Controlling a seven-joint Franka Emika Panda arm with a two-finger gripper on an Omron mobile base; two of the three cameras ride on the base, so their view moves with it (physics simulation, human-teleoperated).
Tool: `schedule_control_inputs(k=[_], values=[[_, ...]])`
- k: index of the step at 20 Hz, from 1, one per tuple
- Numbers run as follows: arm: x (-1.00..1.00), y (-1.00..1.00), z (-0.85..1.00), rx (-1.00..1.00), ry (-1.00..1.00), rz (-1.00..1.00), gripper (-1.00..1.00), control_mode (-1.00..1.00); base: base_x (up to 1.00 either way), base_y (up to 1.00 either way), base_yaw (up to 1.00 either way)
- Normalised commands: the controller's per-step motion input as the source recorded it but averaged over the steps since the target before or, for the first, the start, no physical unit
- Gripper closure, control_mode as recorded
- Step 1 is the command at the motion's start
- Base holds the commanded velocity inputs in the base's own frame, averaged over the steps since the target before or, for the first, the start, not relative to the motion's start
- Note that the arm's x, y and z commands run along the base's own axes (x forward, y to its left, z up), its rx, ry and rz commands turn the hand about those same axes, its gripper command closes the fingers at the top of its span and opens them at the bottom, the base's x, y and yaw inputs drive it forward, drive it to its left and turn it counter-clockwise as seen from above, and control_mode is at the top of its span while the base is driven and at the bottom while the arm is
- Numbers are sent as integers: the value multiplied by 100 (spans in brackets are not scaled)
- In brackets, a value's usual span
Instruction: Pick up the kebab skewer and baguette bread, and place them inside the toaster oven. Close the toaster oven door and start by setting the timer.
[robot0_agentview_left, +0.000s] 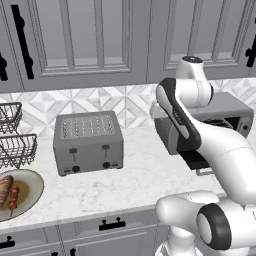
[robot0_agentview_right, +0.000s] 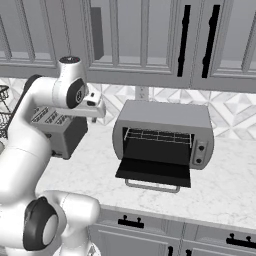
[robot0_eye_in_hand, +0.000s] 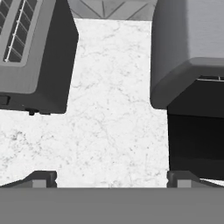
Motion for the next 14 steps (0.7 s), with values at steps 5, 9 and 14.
schedule_control_inputs(k=[5,9,14], values=[[-26,-29,-41,-6,-15,2,-100,-100,0,0,0],[-61,-92,-44,9,-65,13,-100,-100,0,0,0],[-23,-100,-42,14,-54,18,-100,-100,0,0,0]])
